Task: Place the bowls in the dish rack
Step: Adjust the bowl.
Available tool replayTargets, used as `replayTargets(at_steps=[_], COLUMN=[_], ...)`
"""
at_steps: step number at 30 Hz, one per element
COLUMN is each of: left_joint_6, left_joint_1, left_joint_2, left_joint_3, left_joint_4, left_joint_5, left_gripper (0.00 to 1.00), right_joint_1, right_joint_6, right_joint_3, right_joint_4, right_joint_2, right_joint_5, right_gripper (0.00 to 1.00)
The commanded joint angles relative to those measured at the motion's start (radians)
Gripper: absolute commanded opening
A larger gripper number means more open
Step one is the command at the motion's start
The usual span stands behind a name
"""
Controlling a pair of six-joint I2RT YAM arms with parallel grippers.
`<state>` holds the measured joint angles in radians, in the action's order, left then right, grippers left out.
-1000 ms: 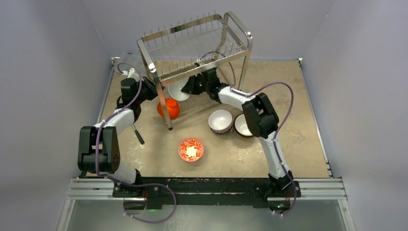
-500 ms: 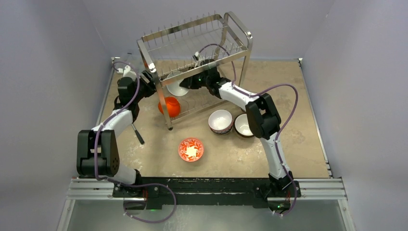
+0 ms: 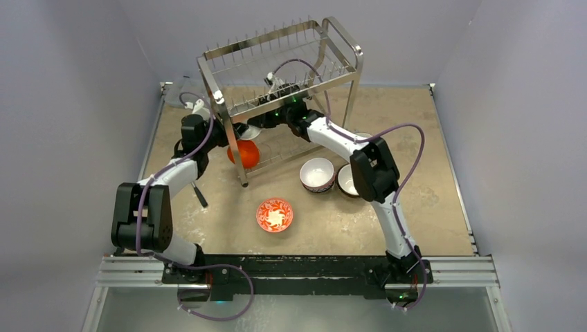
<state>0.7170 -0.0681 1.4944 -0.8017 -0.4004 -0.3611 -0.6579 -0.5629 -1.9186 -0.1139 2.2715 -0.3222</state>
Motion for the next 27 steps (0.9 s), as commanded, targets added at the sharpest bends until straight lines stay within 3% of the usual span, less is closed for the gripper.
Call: replayTargets(at_steps=[1, 4, 6, 8, 12, 15, 20, 27], left_joint_6=[-0.033, -0.023, -0.012, 0.008, 0.059, 0.078, 0.116, 0.125], left_joint_1=[-0.004, -0.004, -0.005, 0.002, 0.022, 0.031, 0.038, 0.042], left_joint_2=[0.011, -0.016, -0.025, -0.025, -0.020, -0.024, -0.036, -0.033], left_joint_3=[-0.045, -0.038, -0.040, -0.043, -0.029, -0.019, 0.004, 0.020], left_joint_4=[0.051, 0.063, 0.067, 0.066, -0.001, -0.065, -0.180, -0.270], left_joint_5=[0.053, 0.094, 0.104, 0.095, 0.018, -0.045, -0.135, -0.214], left_gripper=[0.42, 0.12, 0.00, 0.00, 0.00, 0.00, 0.00, 0.00], right_joint_1=[-0.014, -0.012, -0.004, 0.004, 0.019, 0.029, 0.038, 0.050], right_joint_6=[0.008, 0.017, 0.015, 0.000, -0.033, -0.053, -0.099, -0.226], right_joint_3=[-0.065, -0.060, -0.035, 0.014, 0.126, 0.181, 0.241, 0.284], right_joint_4=[-0.062, -0.045, -0.065, -0.106, -0.199, -0.245, -0.336, -0.550], right_joint_2=[-0.022, -0.026, -0.039, -0.066, -0.126, -0.151, -0.160, -0.126], right_joint_5=[0.007, -0.010, -0.021, -0.030, -0.061, -0.095, -0.200, -0.390], right_gripper=[0.16, 0.25, 0.32, 0.43, 0.73, 0.87, 0.97, 0.95])
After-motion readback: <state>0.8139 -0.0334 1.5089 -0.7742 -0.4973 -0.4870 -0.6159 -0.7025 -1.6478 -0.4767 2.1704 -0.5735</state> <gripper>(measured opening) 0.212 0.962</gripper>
